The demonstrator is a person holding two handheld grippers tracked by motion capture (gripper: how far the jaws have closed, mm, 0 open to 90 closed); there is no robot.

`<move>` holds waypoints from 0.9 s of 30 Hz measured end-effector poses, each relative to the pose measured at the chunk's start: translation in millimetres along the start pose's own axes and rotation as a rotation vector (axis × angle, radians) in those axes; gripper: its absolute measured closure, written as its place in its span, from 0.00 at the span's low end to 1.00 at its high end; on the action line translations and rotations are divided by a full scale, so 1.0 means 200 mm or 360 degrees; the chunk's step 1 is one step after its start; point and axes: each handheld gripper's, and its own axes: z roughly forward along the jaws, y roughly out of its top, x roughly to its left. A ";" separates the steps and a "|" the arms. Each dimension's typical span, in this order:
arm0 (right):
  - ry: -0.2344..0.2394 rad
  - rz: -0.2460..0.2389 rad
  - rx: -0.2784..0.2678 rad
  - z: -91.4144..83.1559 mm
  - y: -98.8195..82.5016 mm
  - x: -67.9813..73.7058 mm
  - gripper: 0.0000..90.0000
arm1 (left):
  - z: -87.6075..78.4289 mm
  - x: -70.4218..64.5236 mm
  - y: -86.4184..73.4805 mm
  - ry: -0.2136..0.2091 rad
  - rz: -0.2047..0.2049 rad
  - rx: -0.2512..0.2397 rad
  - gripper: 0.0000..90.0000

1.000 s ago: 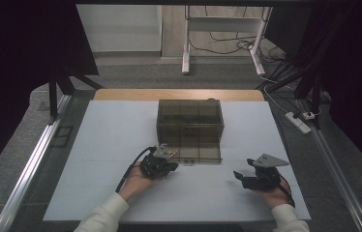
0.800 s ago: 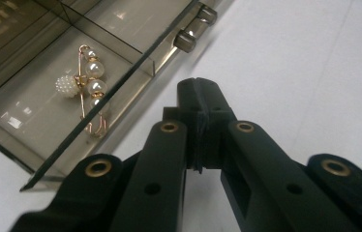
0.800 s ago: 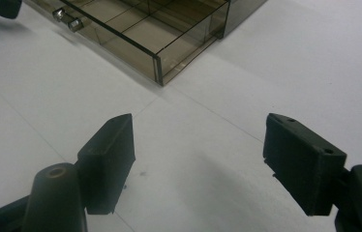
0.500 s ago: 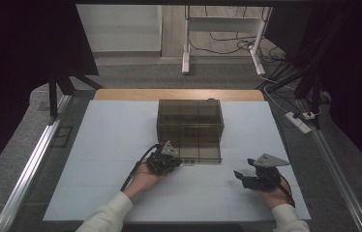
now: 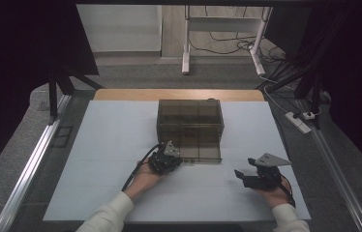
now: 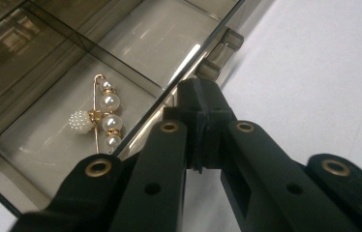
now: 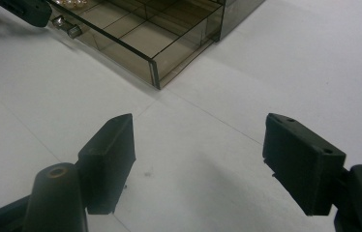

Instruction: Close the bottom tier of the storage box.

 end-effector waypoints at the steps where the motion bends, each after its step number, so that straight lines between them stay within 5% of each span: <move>1: 0.0001 0.0000 -0.0001 0.00 0.00 0.00 0.30 | 0.00 0.00 0.00 0.0001 0.0000 0.0005 0.98; 27: 0.0001 -0.0008 0.0007 0.00 0.00 0.00 0.30 | 0.03 0.02 0.00 0.0047 -0.0014 -0.0014 0.98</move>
